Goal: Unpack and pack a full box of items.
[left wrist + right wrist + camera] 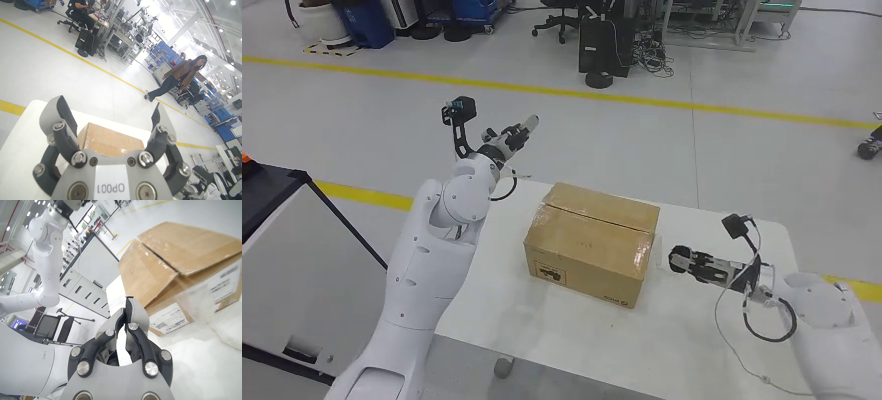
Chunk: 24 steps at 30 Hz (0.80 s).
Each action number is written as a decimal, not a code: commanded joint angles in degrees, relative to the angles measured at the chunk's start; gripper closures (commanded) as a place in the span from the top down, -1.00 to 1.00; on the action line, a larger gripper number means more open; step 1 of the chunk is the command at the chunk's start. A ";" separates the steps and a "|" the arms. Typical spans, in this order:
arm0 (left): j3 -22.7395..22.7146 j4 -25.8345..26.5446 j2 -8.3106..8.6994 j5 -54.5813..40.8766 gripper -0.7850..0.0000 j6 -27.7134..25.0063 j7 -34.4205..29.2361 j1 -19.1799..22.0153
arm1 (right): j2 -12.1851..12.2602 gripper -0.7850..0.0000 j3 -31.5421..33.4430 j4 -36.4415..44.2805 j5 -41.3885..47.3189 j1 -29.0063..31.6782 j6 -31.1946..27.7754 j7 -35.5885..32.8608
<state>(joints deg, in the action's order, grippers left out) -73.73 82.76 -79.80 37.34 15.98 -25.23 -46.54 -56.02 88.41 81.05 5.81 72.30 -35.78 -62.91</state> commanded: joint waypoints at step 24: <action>-0.11 -10.37 0.52 6.21 1.00 6.98 -8.13 2.10 | -1.49 1.00 -10.16 -7.32 5.51 -9.14 8.92 4.95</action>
<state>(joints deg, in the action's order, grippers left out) -73.99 73.78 -79.17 44.16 22.36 -32.96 -44.87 -57.41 78.82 74.15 11.01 63.64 -26.87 -57.84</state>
